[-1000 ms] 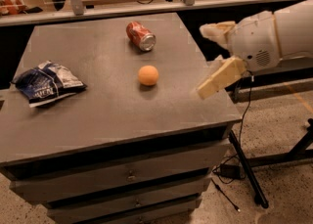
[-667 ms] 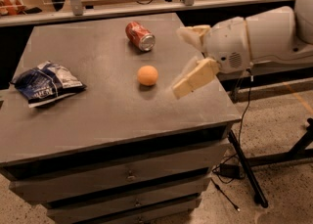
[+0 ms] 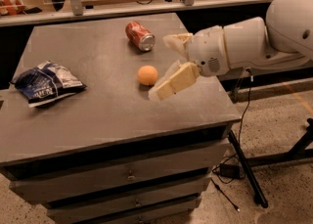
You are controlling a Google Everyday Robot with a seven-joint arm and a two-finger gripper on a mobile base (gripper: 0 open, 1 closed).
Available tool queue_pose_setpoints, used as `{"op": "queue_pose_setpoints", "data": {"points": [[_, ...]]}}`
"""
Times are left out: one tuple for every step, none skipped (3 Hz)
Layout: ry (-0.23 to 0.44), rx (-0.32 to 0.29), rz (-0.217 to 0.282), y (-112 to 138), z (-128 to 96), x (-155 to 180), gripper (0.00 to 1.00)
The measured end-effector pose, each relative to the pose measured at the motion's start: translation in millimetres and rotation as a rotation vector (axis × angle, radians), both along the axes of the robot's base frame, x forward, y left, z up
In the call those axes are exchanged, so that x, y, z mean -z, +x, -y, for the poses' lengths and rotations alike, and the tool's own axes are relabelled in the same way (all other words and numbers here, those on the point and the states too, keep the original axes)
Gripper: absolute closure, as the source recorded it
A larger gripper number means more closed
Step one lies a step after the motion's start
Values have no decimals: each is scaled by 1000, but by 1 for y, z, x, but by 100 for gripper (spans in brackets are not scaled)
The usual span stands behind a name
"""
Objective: Pick orange
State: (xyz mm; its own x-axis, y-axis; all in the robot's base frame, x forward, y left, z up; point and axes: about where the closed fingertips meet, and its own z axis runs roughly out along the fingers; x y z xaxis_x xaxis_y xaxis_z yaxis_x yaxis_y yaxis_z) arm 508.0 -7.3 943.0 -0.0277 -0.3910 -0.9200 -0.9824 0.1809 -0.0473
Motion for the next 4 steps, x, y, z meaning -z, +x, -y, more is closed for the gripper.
{"op": "queue_pose_setpoints", "data": {"points": [[9, 4, 32, 3, 0, 3, 0], [27, 42, 86, 29, 8, 19, 0], [26, 71, 118, 55, 21, 32, 0], [43, 35, 69, 74, 16, 59, 0]]}}
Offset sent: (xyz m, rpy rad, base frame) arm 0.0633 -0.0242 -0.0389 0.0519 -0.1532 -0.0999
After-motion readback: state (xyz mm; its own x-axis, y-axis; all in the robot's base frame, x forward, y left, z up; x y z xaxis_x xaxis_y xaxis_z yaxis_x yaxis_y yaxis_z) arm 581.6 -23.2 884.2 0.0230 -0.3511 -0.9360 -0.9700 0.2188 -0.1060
